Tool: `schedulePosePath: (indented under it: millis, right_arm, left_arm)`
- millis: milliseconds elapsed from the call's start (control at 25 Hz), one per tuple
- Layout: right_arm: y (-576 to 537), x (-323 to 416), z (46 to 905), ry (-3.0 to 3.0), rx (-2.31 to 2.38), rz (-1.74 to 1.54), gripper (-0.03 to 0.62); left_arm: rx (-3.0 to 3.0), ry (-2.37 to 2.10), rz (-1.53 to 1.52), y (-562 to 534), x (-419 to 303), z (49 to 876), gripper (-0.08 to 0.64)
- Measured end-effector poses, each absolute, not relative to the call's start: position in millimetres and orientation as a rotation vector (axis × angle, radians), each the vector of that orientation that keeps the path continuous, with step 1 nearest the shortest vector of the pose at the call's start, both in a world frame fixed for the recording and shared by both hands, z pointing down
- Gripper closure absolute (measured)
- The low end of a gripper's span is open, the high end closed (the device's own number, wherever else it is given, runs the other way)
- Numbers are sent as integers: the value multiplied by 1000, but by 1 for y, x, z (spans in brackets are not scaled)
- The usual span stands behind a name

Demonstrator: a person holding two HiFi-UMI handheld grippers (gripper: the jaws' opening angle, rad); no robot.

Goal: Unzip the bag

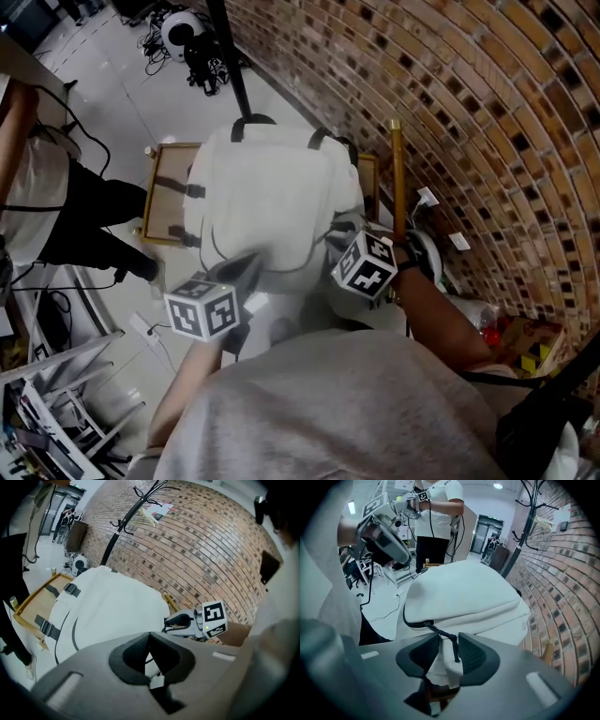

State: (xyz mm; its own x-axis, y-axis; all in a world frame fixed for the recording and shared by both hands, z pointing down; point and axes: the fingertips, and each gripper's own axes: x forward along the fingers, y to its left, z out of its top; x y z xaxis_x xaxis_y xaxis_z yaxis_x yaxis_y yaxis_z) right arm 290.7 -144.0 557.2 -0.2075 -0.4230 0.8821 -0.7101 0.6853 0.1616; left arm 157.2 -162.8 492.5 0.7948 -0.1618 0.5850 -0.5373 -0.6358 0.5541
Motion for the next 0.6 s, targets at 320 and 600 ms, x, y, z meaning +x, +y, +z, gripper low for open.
schedulePosePath:
  millis: [320, 600]
  right_arm:
    - [-137, 291, 550, -1829, 891, 368, 530]
    - [-124, 291, 544, -1796, 914, 393, 552]
  left_arm:
    - [2217, -536, 631, -160, 144, 491, 560]
    - [2233, -535, 618, -155, 131, 485, 560]
